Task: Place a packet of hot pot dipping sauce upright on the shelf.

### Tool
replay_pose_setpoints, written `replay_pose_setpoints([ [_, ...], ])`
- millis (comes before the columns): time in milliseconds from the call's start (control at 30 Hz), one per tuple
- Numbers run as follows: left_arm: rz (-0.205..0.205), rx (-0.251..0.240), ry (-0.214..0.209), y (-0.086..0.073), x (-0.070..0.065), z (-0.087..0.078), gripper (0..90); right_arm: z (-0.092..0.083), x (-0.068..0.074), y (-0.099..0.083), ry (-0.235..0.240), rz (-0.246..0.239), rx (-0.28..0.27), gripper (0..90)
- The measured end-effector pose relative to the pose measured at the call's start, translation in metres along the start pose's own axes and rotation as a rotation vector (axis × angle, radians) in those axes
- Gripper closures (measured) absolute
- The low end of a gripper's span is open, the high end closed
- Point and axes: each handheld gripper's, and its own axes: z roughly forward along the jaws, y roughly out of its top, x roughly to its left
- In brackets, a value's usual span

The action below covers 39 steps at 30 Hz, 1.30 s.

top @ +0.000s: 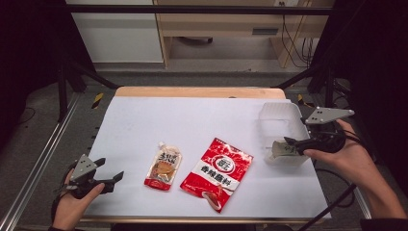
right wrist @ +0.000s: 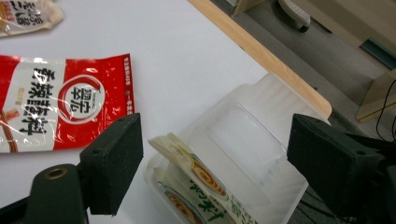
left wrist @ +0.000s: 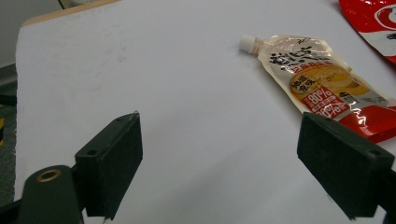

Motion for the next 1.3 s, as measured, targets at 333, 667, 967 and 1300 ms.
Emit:
replay_pose_setpoints([
  [333,0.012,0.004,0.001,0.000,-0.001,0.000,14.0,0.005,0.021,0.021,0.000,-0.012,-0.030,17.7],
  [667,0.015,0.004,0.001,0.001,-0.004,0.000,13.8,0.014,0.060,0.042,0.024,-0.062,-0.039,19.3],
  [967,0.019,0.006,0.002,0.002,-0.005,0.000,13.3,0.040,0.081,0.040,0.059,-0.107,-0.008,19.8],
  [1300,0.025,0.006,0.000,0.002,-0.006,0.001,13.3,0.058,0.098,0.038,0.089,-0.103,0.002,20.0],
])
